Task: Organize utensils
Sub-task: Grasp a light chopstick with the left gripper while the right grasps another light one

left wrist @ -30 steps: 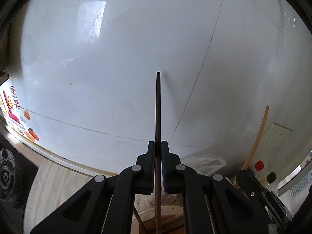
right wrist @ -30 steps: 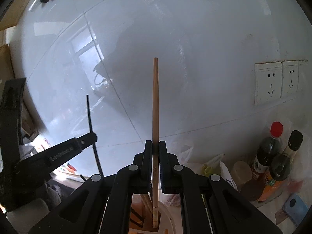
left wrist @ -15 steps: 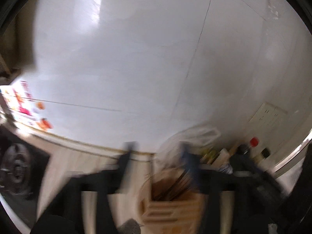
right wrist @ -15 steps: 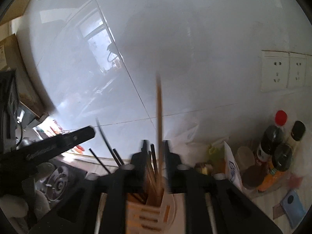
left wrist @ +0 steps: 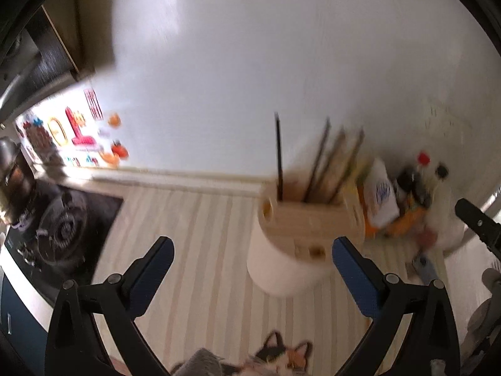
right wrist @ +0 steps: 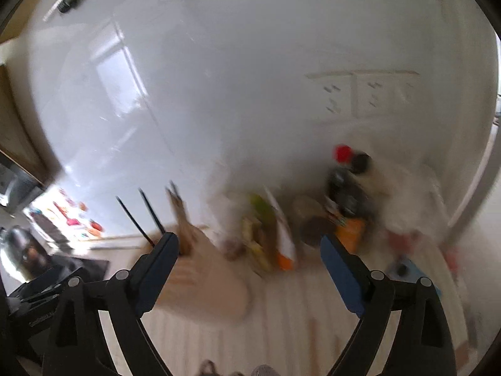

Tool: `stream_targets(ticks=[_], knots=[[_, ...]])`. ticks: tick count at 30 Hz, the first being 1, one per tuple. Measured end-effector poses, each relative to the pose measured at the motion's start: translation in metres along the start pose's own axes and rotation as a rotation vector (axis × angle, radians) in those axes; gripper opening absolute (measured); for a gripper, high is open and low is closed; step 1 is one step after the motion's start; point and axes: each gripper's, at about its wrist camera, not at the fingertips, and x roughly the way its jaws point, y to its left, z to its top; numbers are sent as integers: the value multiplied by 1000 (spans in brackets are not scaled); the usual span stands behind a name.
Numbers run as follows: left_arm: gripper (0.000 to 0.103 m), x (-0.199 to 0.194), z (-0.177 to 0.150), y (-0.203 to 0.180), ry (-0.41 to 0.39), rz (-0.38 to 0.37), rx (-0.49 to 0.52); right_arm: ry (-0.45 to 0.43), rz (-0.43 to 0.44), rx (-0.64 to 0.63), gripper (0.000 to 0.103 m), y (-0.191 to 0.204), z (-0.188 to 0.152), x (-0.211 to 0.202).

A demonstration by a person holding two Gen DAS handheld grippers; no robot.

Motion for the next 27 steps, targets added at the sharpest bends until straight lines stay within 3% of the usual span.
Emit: stream_targets(ticks=[5,12,15,17,27], knots=[[103,30,-37,-24,115,-11,34,96,-70,14,93,-43,-44,8],[103,85,-87,-75,272,1,131,353,-210,44,92,-115,-118,47],[103,104,-105,-94,325,0,169,478,-239,48,78,-137,-150,71],[103,113,-115,-105,353,-1,194,541,-246,49,74,-146,-169,86],[103,140,-152,-145,452,-17,298,689,-250,39,55,-155,-224,118]])
